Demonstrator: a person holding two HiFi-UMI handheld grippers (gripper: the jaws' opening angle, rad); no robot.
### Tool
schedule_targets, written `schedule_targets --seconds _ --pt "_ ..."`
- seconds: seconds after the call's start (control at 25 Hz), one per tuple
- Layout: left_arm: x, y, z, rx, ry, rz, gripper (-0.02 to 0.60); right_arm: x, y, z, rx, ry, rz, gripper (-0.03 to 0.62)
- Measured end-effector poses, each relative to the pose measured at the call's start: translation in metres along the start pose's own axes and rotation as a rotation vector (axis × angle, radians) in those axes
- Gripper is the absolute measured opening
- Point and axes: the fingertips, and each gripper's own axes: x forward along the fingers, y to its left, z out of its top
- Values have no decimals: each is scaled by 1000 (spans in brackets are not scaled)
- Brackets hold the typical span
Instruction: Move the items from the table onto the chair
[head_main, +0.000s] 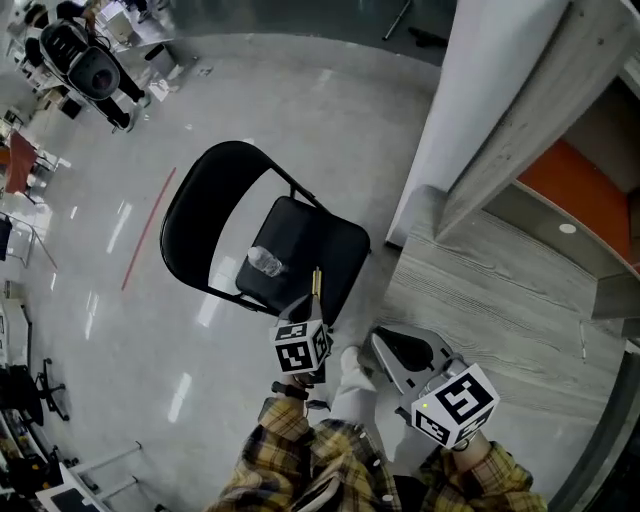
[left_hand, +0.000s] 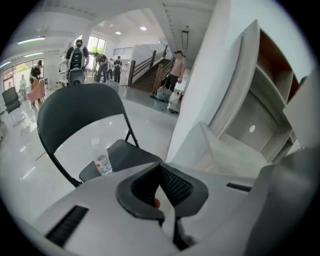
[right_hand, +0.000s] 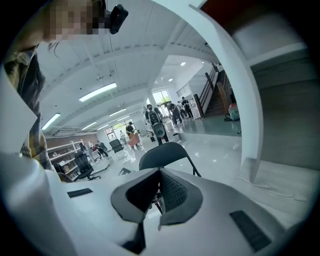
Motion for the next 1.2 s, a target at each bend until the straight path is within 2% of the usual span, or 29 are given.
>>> schedule_targets --seconds 0.16,0.28,0.48,0.64,0.76,0.96,1.2 --pt "-67 -68 35 50 -116 -32 5 -80 -8 16 -13 -94 -30 17" --pt "-104 -142 52 125 -178 -84 5 -154 -28 20 -25 -159 -85 17" --pt "-193 -311 32 232 -251 -196 5 -316 -46 17 -50 -204 -165 17" --pt "-224 -429 27 302 -313 -342 5 -408 -70 13 -66 -264 -257 17" --pt "-240 -501 11 354 -335 -421 5 -465 -85 -1 -53 -284 -322 17" --pt "-261 -579 -20 430 -325 -533 5 -530 -99 -30 -3 -302 -428 17" --pt "-277 -609 -44 496 -308 -593 5 -564 -100 -47 53 -346 -522 17"
